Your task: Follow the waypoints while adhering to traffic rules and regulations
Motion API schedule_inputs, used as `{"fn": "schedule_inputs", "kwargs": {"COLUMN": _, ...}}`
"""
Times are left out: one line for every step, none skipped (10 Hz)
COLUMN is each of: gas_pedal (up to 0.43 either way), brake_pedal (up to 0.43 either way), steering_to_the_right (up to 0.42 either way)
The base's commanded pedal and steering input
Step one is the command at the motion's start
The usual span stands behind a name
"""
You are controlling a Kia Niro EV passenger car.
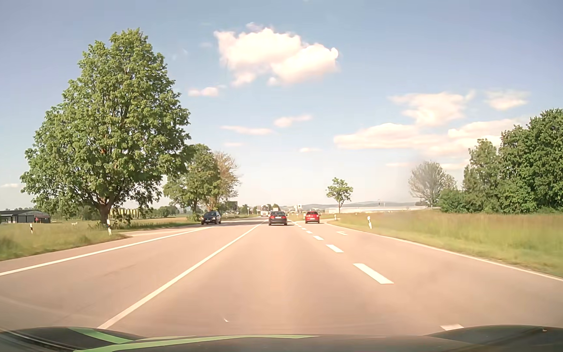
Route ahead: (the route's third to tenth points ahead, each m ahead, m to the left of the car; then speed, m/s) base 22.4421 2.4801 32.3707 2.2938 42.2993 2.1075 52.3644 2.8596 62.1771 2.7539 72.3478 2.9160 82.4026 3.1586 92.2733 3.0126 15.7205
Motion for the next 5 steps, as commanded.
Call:
{"fn": "schedule_inputs", "kwargs": {"gas_pedal": 0.177, "brake_pedal": 0.0, "steering_to_the_right": -0.002}}
{"fn": "schedule_inputs", "kwargs": {"gas_pedal": 0.177, "brake_pedal": 0.0, "steering_to_the_right": -0.002}}
{"fn": "schedule_inputs", "kwargs": {"gas_pedal": 0.177, "brake_pedal": 0.0, "steering_to_the_right": -0.002}}
{"fn": "schedule_inputs", "kwargs": {"gas_pedal": 0.177, "brake_pedal": 0.0, "steering_to_the_right": -0.002}}
{"fn": "schedule_inputs", "kwargs": {"gas_pedal": 0.169, "brake_pedal": 0.0, "steering_to_the_right": -0.002}}
